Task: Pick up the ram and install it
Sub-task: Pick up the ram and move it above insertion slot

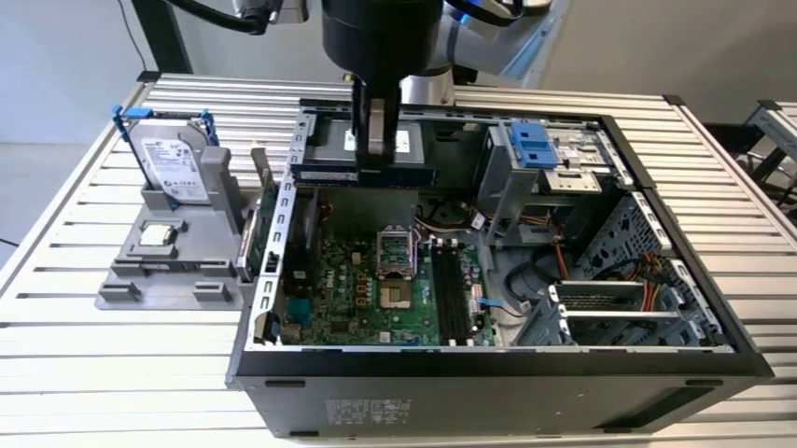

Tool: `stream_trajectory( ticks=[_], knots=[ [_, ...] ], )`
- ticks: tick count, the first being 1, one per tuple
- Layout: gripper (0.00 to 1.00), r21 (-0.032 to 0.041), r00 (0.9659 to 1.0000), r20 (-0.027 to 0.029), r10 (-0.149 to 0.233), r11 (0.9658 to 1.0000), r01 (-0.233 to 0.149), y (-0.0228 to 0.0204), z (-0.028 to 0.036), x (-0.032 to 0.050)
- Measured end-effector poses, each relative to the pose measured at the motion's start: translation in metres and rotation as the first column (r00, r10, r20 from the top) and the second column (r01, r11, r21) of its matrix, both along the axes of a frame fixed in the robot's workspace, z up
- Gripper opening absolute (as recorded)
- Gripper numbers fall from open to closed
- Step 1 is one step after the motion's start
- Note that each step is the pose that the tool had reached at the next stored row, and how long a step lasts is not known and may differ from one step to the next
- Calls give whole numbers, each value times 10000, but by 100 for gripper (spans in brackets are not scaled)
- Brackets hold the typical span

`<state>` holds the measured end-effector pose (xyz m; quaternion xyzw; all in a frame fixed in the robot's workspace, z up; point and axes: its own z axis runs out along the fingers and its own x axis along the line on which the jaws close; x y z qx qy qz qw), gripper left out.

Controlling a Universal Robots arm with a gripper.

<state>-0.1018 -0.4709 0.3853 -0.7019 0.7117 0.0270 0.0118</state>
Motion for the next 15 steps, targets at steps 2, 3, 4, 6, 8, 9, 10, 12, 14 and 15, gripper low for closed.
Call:
stream_trajectory(
  ticks=[2, 3, 4, 6, 8, 9, 10, 12, 14, 15],
  knots=[
    [0, 0, 10000, -6, -1, 10000, 1, 0, 0, 65],
    [0, 0, 10000, -9, 0, 10000, 0, 0, 0, 100],
    [0, 0, 10000, -14, 1, 10000, -1, 0, 0, 133],
    [0, 0, 10000, -20, -1, 10000, 1, 0, 0, 200],
    [0, 1, 10000, -26, 0, 10000, 0, 0, 0, 265],
    [0, 1, 10000, -28, 1, 10000, -1, 0, 0, 296],
    [0, 0, 10000, -31, 0, 10000, 0, 0, 0, 327],
    [0, 0, 10000, -36, 0, 10000, 0, 0, 0, 389],
    [0, 0, 10000, -42, 1, 10000, -1, 0, 0, 454],
    [0, 0, 10000, -45, 0, 10000, 0, 0, 0, 487]
  ],
)
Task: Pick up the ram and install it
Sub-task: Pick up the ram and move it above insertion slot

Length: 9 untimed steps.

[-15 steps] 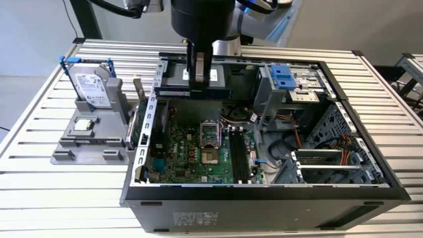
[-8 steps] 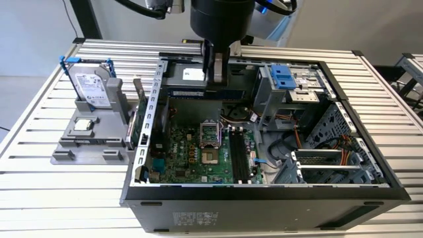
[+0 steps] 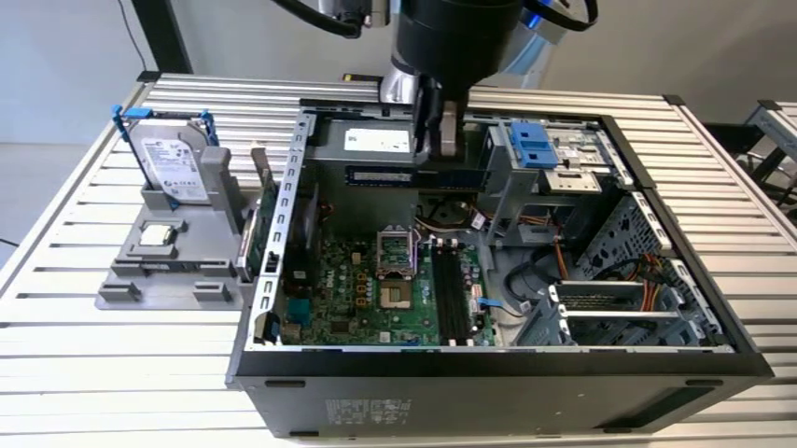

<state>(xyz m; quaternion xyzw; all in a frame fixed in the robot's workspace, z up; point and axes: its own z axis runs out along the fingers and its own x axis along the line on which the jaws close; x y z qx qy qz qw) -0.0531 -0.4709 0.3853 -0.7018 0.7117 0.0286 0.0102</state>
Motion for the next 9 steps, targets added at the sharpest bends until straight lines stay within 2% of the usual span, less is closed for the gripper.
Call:
stream_trajectory(
  ticks=[9],
  knots=[
    [0, 0, 10000, -25, 1, 10000, -1, 0, 0, 288]
  ],
)
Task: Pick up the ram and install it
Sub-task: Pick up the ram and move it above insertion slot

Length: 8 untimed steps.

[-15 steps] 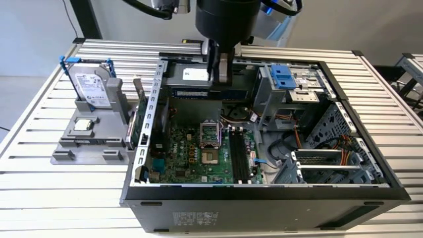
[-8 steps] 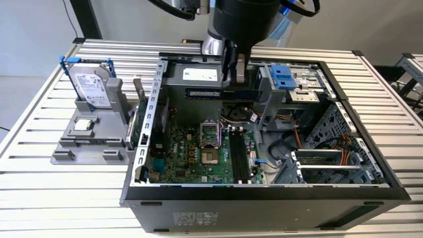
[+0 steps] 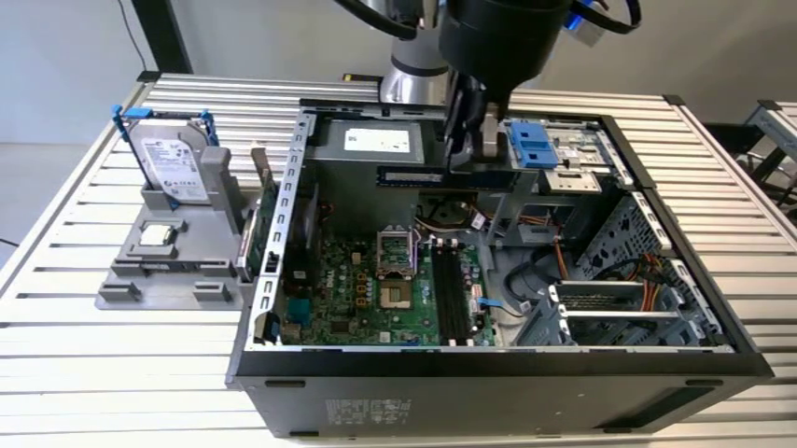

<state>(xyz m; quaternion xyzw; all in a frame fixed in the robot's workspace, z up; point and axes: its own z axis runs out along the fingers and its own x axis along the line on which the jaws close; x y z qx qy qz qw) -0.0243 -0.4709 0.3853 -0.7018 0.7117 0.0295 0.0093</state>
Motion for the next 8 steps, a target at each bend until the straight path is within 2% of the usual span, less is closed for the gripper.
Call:
stream_trajectory(
  ticks=[8],
  knots=[
    [0, 1, 10000, -24, 0, 10000, 0, 0, 0, 259]
  ],
)
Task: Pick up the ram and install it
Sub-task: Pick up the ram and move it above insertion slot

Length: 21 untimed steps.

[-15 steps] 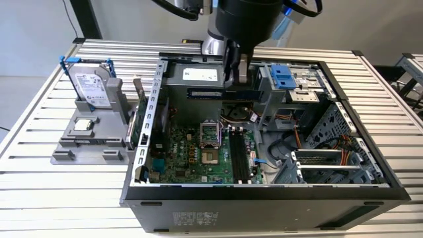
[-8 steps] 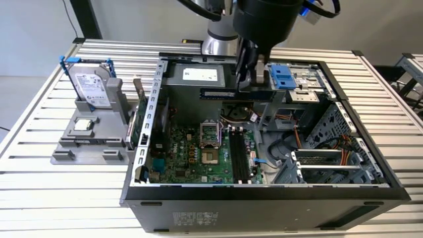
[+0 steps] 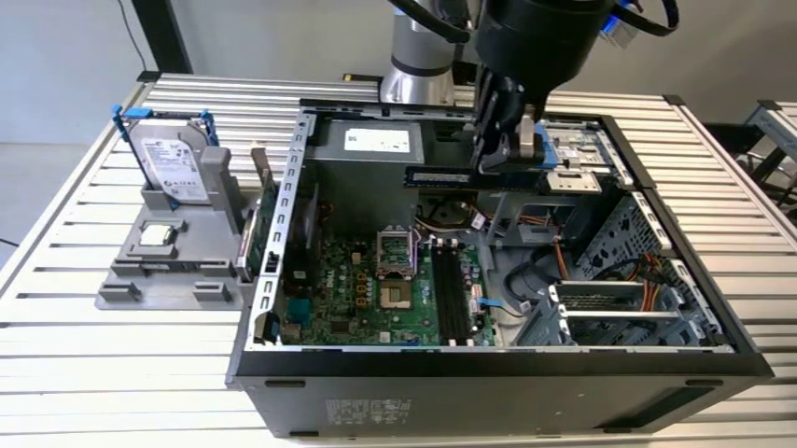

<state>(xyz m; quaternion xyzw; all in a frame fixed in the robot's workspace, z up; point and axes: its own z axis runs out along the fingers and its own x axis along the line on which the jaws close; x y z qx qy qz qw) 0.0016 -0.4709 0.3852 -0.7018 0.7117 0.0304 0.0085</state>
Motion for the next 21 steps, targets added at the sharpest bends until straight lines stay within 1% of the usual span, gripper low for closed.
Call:
stream_trajectory(
  ticks=[2, 4, 15, 21],
  knots=[
    [0, -1, 10000, -5, -11, 10000, 11, 0, 0, 46],
    [0, -3, 10000, -6, -56, 10000, 56, 0, 1, 74],
    [0, -10, 9993, -6, -380, 9993, 380, 0, 0, 194],
    [0, -12, 9991, -5, -418, 9991, 418, 0, 0, 207]
  ],
)
